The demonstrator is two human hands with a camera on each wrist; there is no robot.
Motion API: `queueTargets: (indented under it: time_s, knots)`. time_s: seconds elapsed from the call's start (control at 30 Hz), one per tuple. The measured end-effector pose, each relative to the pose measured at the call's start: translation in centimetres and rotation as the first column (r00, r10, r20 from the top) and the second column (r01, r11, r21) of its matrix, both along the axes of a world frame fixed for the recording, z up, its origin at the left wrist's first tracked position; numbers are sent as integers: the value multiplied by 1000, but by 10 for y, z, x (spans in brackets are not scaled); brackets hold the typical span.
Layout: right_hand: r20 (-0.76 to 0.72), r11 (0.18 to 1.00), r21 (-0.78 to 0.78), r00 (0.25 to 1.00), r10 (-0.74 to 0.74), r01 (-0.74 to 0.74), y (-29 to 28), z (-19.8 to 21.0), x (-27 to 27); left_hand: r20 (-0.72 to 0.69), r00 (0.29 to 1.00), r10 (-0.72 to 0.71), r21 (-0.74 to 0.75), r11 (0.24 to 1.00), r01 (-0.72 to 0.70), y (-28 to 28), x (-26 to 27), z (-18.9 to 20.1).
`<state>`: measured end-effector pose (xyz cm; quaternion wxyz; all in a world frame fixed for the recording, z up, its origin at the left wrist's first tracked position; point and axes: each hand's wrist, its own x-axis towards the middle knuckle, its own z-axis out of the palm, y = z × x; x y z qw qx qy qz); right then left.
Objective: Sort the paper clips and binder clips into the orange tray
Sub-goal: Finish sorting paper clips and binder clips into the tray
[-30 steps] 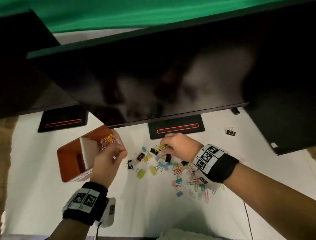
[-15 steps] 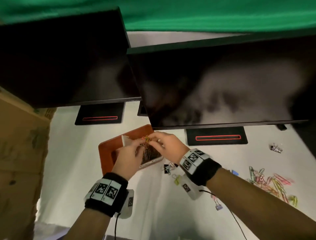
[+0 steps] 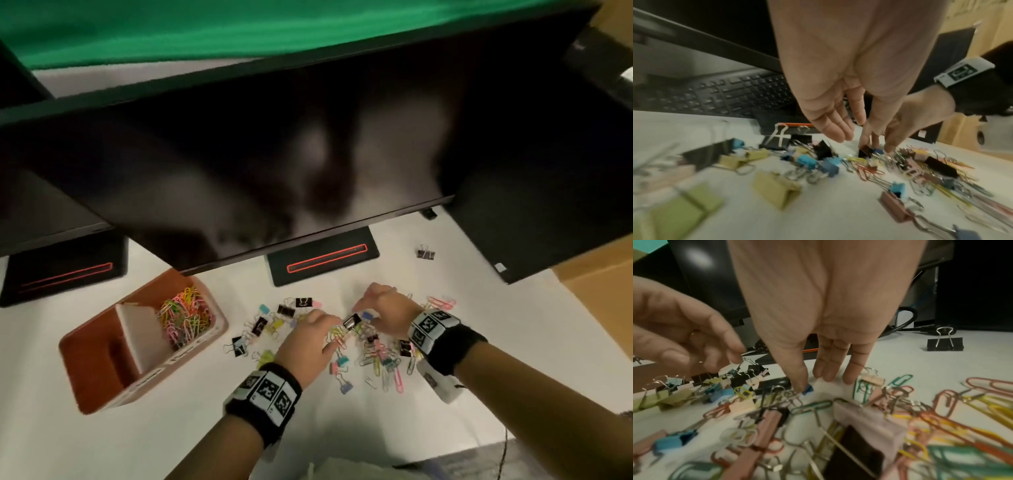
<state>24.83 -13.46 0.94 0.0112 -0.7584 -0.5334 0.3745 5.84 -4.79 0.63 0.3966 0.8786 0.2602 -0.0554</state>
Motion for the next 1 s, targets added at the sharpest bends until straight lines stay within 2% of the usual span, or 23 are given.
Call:
queueTargets:
  time_s: [0.17,0.33,0.53,0.67,0.8,0.9,1.0]
  knots:
    - [-17,1000,16,1000,-24,25,-1,-12,12,-85,996,22,113,994,-12,-17,38,-18]
    - [-29,999,37,999,27,-26,-6,-16,26,-120,990,71,207,977,-45,-22,61,-29]
    - [-34,990,139,999,-30,35,-8,-13,54,-83,968,237,35,971,-235,-15,70,-28]
    - [-22,975,210,997,79,-72,-13,-9,49,21,930,368,-5,930,-368,-10,68,-25]
    - [-21,967,178,982,190,-183,-12,-11,39,54,880,472,-48,882,-469,-4,66,-17]
    - [-31,969,147,978,206,-199,-9,-14,34,41,866,498,-7,867,-498,-3,57,-13]
    - [-28,965,122,971,238,-233,-8,-18,31,25,909,417,101,903,-417,-11,36,-9]
